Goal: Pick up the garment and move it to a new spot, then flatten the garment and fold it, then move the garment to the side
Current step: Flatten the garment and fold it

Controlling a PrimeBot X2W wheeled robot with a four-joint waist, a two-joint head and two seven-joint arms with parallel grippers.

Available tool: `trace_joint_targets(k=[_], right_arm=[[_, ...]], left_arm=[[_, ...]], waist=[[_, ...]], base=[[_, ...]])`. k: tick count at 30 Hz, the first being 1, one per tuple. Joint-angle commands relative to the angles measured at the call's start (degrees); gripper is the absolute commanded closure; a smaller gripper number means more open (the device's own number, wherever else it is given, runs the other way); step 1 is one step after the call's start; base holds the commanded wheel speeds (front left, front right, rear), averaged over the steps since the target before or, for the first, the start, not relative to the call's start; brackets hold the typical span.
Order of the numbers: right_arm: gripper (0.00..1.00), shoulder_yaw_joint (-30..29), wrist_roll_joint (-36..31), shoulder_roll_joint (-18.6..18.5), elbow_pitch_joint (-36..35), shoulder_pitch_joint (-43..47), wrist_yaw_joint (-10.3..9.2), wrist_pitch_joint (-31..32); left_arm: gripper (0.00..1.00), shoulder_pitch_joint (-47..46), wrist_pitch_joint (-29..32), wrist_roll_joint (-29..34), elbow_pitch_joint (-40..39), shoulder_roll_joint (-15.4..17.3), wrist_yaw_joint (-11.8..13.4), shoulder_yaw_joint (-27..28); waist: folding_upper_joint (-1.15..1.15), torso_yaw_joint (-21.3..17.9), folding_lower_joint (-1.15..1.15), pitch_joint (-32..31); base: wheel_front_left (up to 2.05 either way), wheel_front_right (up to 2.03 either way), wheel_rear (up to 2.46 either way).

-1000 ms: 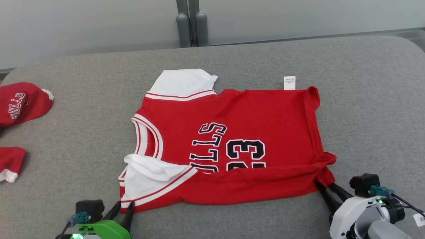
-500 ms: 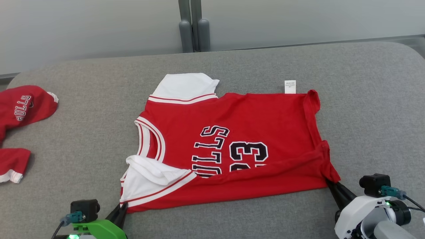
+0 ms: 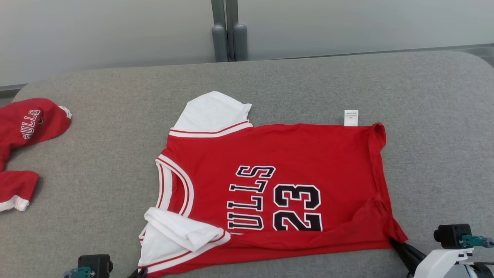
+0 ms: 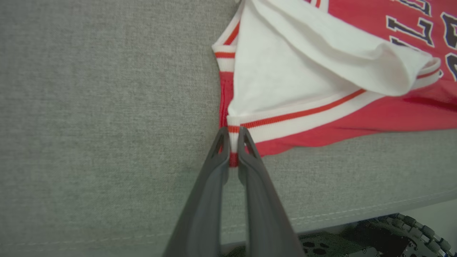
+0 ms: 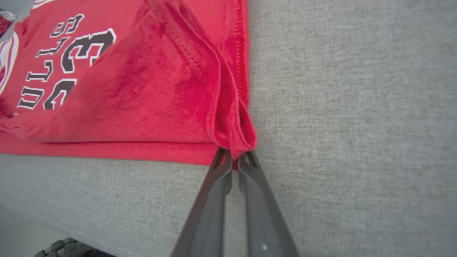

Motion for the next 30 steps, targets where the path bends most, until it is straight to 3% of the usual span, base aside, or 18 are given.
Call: trace_joint_targets(k=[1,5,6,7,8,15,20,26,30], right_arm=[[1.00,-0.85,-0.02,-1.47,0.45,1.53,-0.26,1.37],[1.00,-3.25,-0.95,-1.99,0.22,2.52,-0.35,3.92],[0.84,-3.78,-0.90,-1.64,0.20,2.71,-0.41,4.53],[0.04,-4.34,-0.86,-1.32,0.18,2.92,-0.42,5.38],[0.00,-4.70,-1.01,-1.22,0.05,3.10,-0.42,5.93],[0.00,-9.10,-2.92,-1.58,-2.90,3.47,-0.23,7.50],[0.00,-15.21,-8.14,-2.47,-6.58,2.15,-0.18,3.58],[0.00,-21.79,-13.93,-0.09,-11.55,-3.42,-0.17,1.81],[0.00,-22.42,-15.71,2.79,-12.52,-10.22,-0.17,1.99]], left_arm=[[1.00,1.57,1.13,-0.47,-0.56,1.17,0.97,0.48],[1.00,3.08,3.10,-1.13,-2.99,2.19,2.27,0.72],[1.00,3.36,3.54,-1.39,-3.26,2.28,2.57,0.75],[0.16,3.71,4.27,-1.64,-3.54,2.45,2.70,0.57],[0.00,3.78,4.56,-1.67,-3.90,2.58,2.93,0.53],[0.00,1.75,4.73,-0.24,-6.67,3.90,3.41,0.66],[0.00,-3.63,2.88,1.98,-10.09,5.79,3.52,2.43],[0.00,-15.92,4.16,2.67,-10.17,7.46,0.38,3.69],[0.00,-26.43,6.52,2.83,-6.42,7.23,-3.01,2.81]], waist=[[0.00,-0.27,0.00,0.22],[0.00,-0.58,0.00,0.48],[0.00,-0.60,0.00,0.50],[0.00,-0.64,0.00,0.50],[0.00,-0.67,0.00,0.52],[0.00,-0.96,0.00,0.25],[0.00,-1.02,0.00,1.45],[0.00,-2.24,0.00,6.22],[0.00,-3.42,0.00,10.98]], base=[[0.00,0.00,0.00],[0.00,0.00,0.00],[0.00,0.00,0.00],[0.00,0.00,0.00],[0.00,0.00,0.00],[0.00,0.00,0.00],[0.00,0.00,0.00],[0.00,0.00,0.00],[0.00,0.00,0.00]])
